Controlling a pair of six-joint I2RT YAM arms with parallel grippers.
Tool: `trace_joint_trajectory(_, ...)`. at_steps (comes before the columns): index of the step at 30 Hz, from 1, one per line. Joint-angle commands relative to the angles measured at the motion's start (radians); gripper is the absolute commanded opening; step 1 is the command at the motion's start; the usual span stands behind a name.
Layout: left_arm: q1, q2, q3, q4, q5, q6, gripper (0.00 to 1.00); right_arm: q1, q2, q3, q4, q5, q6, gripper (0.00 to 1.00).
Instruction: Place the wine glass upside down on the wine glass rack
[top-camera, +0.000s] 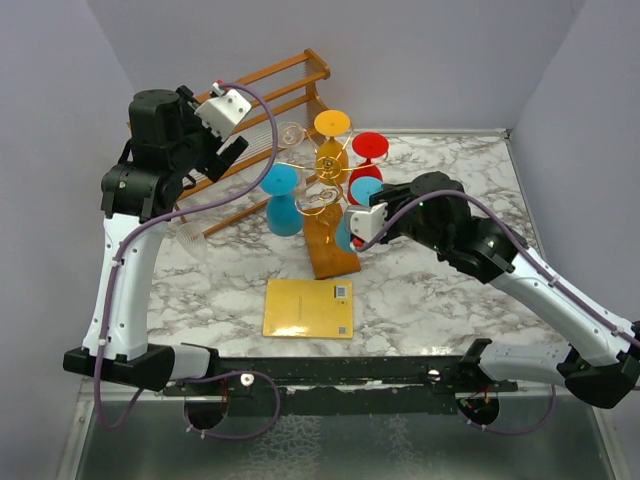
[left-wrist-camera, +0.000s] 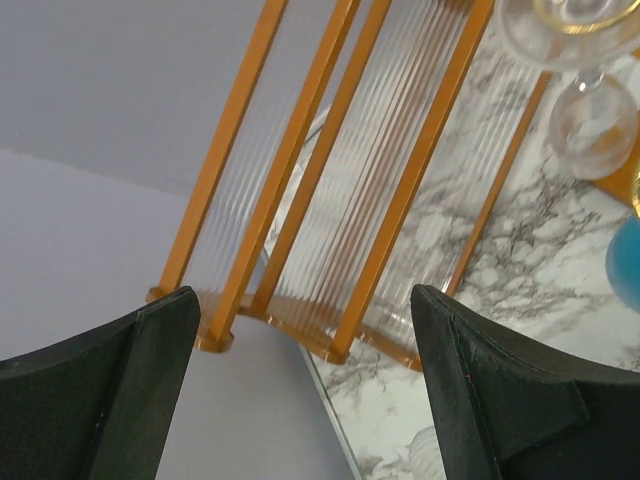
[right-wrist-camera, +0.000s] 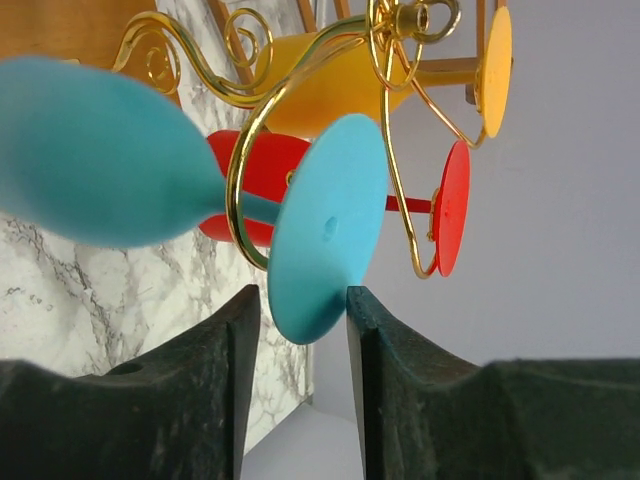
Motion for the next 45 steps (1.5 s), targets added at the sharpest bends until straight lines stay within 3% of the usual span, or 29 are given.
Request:
trace_joint_trajectory(1,0.059,-0.06,-0.072,-0.046,-0.045,0.034,0.89,-0.024,-0.044,-0.011,0.039,0.027,0.022,0.42)
trace_joint_trajectory(7,0.164,-0.125,-0.193,-0.048,-0.053,0.012,0.89,-0.091,-0.101,-0.037,0.03,0.009,0.043,0.53)
trace_joint_trajectory(18,0.3,-0.195,-0.404,-0.062,-0.048,-0.049,0.82,-0.314,-0.221,-0.097,0.014,-0.142,0.148,0.58)
trace_joint_trajectory(26,0.31,-0.194,-0.49,-0.107,-0.02,-0.053,0.76,-0.427,-0.231,-0.22,0.138,-0.295,0.309,0.6)
trace_joint_trajectory(36,0.309,-0.115,-0.495,-0.184,0.039,-0.025,0.63,-0.462,-0.202,-0.346,0.24,-0.255,0.365,0.63)
trace_joint_trajectory(45,0.31,-0.032,-0.485,-0.229,0.08,0.016,0.46,-0.5,-0.226,-0.354,0.234,-0.299,0.384,0.63)
